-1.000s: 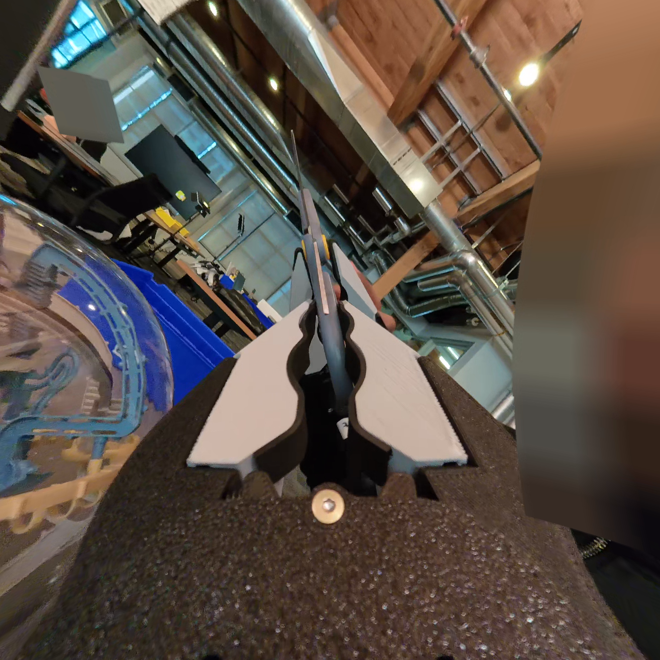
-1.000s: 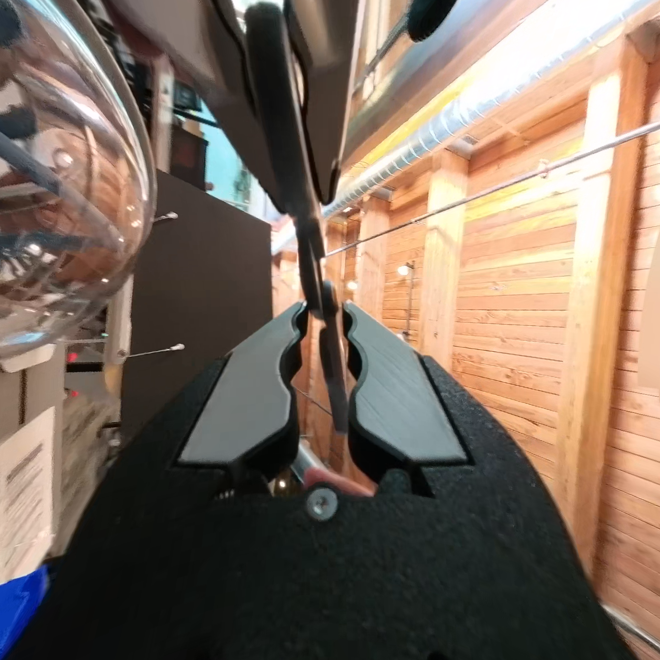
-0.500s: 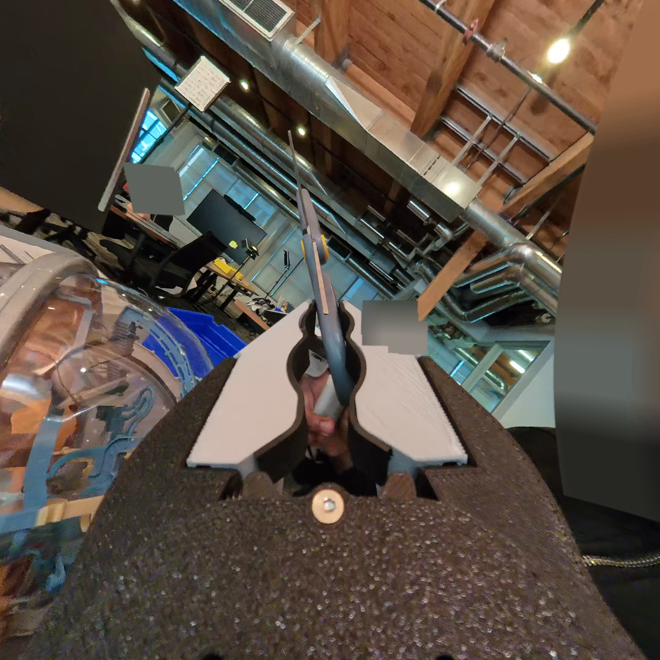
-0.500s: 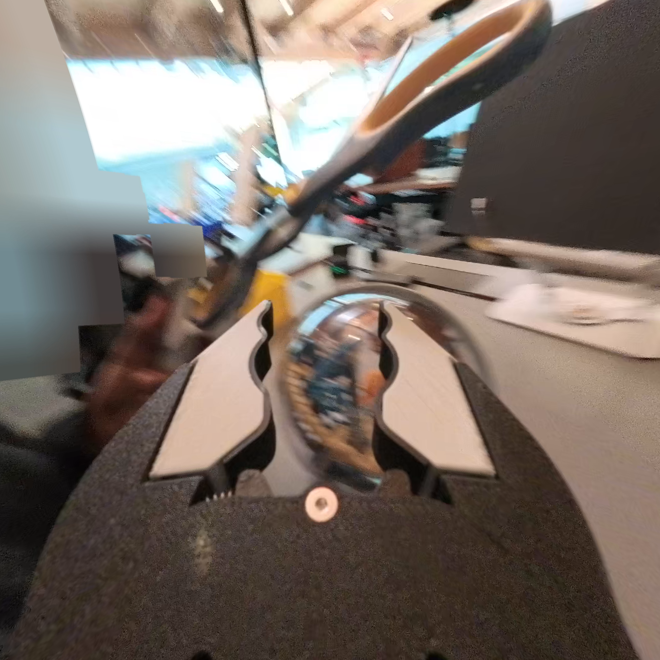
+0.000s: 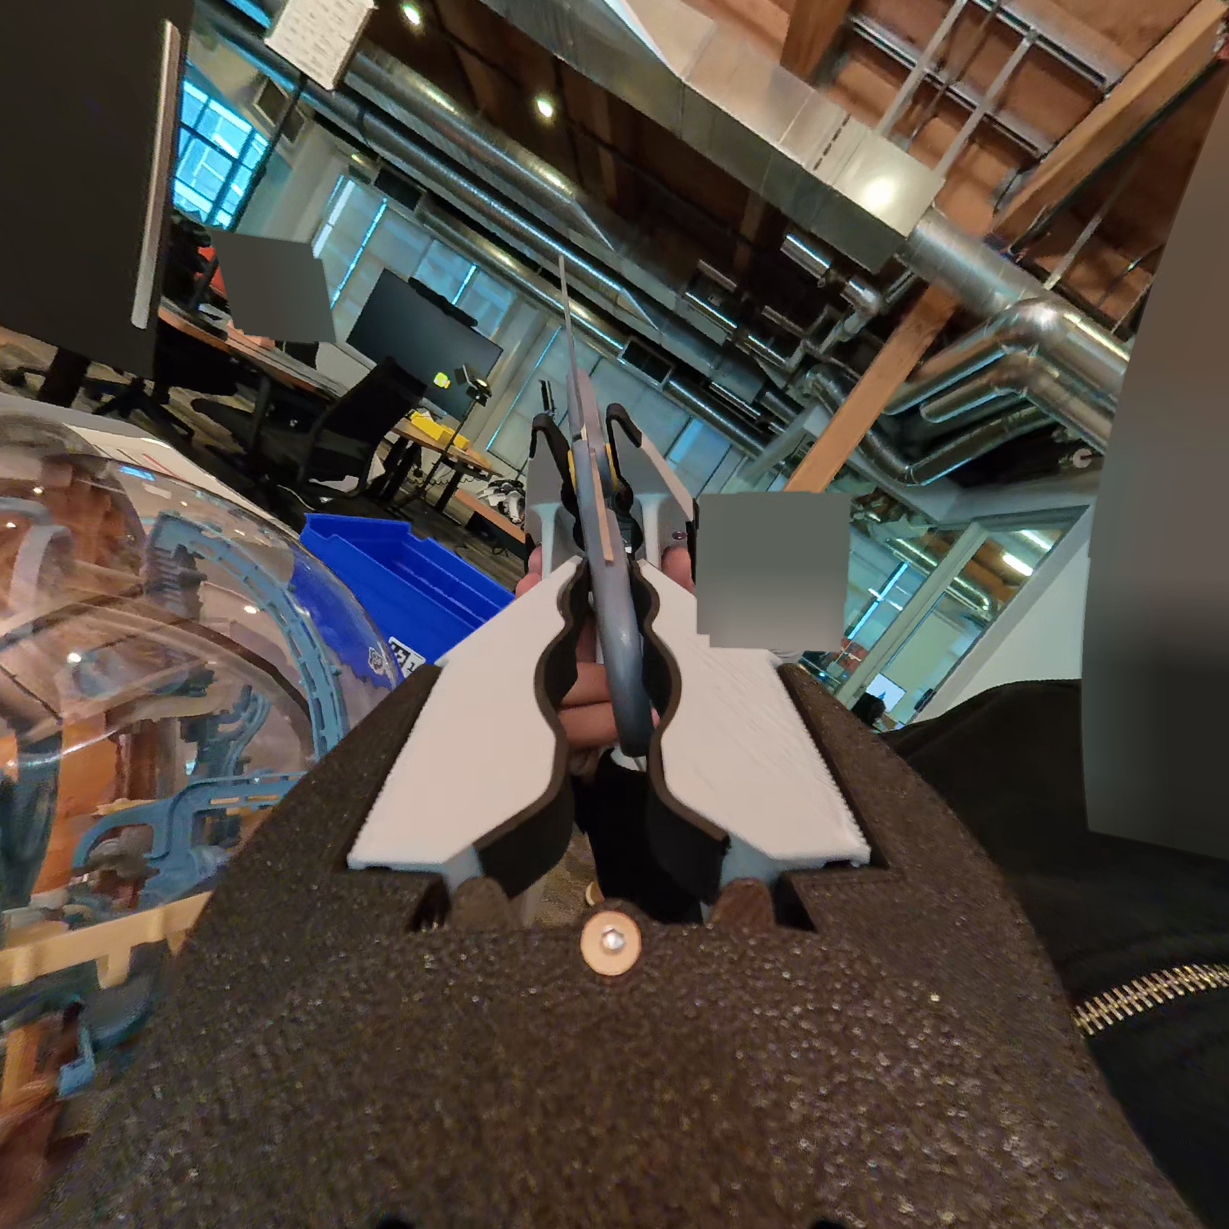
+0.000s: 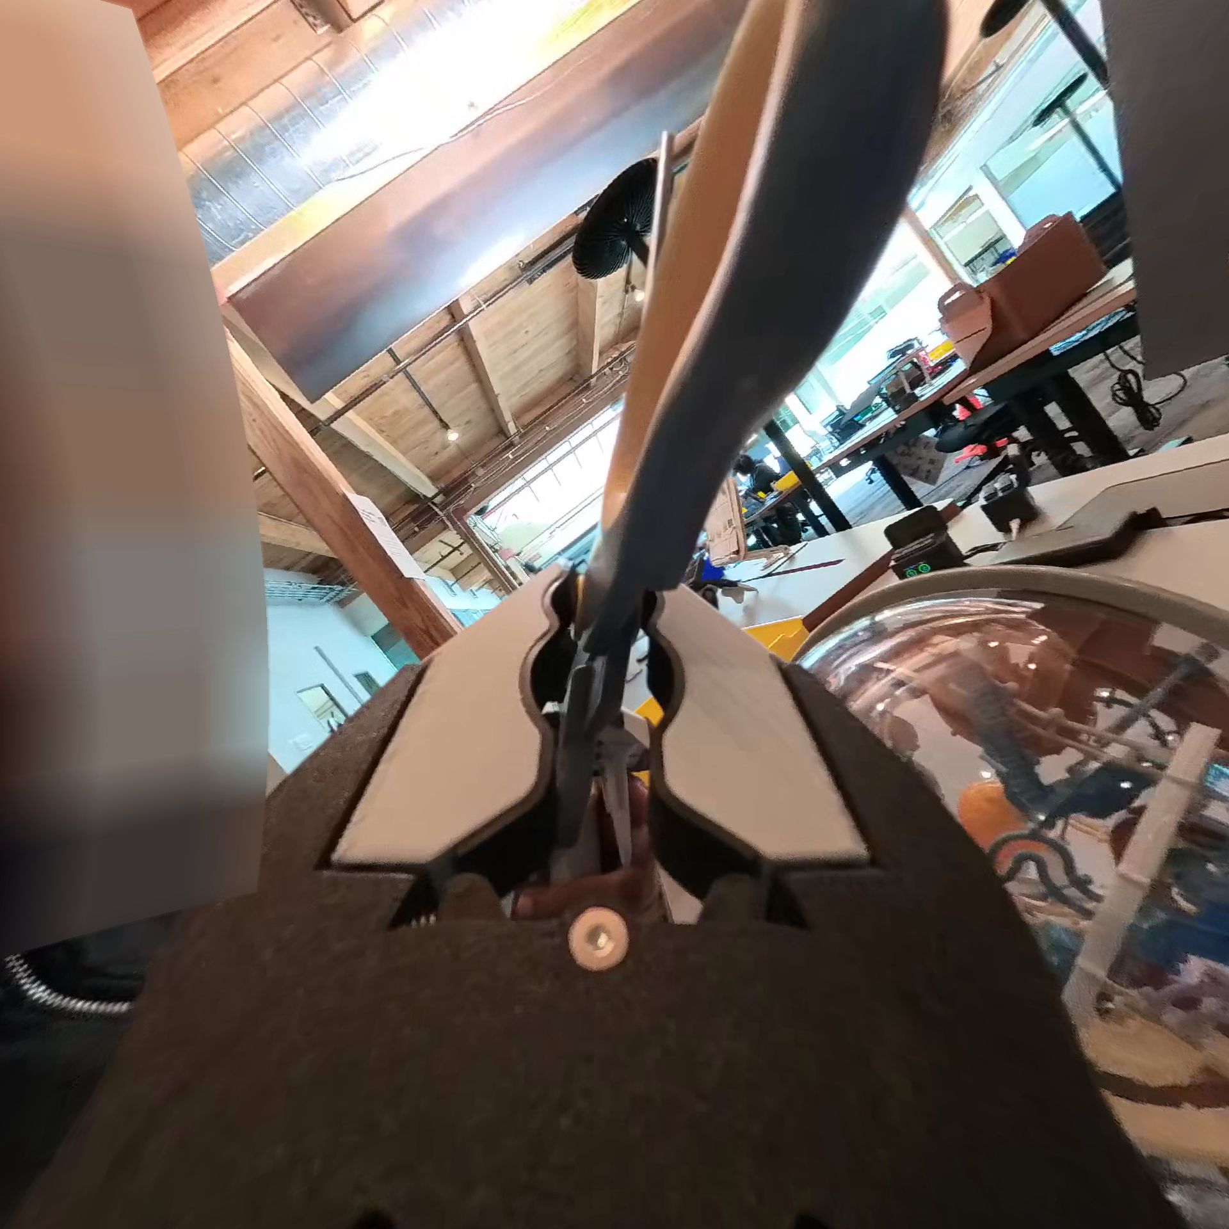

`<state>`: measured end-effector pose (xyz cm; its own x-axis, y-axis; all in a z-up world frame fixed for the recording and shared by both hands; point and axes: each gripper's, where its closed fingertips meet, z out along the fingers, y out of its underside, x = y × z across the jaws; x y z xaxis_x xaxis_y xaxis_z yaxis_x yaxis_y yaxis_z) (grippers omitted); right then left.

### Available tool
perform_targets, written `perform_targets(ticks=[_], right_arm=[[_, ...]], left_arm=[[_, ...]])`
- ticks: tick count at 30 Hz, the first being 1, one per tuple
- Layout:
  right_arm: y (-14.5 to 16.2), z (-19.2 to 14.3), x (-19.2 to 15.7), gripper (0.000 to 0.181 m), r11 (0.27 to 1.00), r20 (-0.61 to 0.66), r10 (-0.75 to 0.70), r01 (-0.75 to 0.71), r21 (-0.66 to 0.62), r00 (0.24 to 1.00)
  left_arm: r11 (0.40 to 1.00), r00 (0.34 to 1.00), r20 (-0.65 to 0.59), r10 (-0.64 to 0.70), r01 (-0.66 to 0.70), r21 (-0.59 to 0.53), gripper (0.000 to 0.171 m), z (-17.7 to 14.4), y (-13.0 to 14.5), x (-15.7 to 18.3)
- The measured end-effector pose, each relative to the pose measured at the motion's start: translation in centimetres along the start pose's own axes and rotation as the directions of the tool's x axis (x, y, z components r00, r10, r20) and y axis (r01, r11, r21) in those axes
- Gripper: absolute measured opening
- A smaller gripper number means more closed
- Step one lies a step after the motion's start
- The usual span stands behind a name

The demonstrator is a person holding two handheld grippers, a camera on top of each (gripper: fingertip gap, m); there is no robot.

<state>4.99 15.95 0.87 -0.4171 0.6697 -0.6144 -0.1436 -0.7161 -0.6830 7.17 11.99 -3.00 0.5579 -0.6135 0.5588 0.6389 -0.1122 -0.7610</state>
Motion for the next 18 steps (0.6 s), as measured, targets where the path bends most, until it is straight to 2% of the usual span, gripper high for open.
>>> perform_targets(ticks=[5, 8, 10, 12, 13, 15, 18], right_arm=[[-0.2, -0.3, 0.4, 0.015, 0.999, -0.025, -0.051, 0.051, -0.007, 0.998], [-1.1, -0.8, 0.5, 0.015, 0.989, -0.071, -0.148, 0.148, -0.011, 0.986], [-1.8, -1.6, 1.1, 0.015, 0.965, -0.152, -0.263, 0.260, -0.039, 0.953], [-2.5, -2.8, 2.2, 0.015, 0.916, -0.259, -0.400, 0.386, -0.104, 0.879], [-2.8, -3.4, 2.6, 0.015, 0.900, -0.290, -0.436, 0.417, -0.130, 0.852], [-3.2, -4.5, 2.9, 0.015, 0.902, -0.315, -0.433, 0.407, -0.148, 0.845], [-3.4, -5.9, 3.5, 0.015, 0.931, -0.331, -0.364, 0.331, -0.154, 0.871]], left_arm=[[0.999, 0.996, 0.072, 0.054, -0.053, -0.008, 0.015, -0.1, 0.1, -1.2], [0.995, 0.990, 0.104, 0.100, -0.099, -0.013, 0.032, -0.5, -0.2, -1.4], [0.988, 0.979, 0.134, 0.155, -0.155, -0.010, 0.034, -1.1, -0.8, -1.6], [0.976, 0.960, 0.187, 0.210, -0.216, 0.012, 0.034, -2.3, -2.0, -1.9], [0.969, 0.947, 0.219, 0.236, -0.247, 0.026, 0.034, -3.1, -2.7, -2.1], [0.949, 0.905, 0.311, 0.289, -0.315, 0.033, 0.034, -4.9, -4.2, -3.2], [0.913, 0.793, 0.478, 0.379, -0.406, -0.049, 0.035, -7.6, -5.2, -6.3]])
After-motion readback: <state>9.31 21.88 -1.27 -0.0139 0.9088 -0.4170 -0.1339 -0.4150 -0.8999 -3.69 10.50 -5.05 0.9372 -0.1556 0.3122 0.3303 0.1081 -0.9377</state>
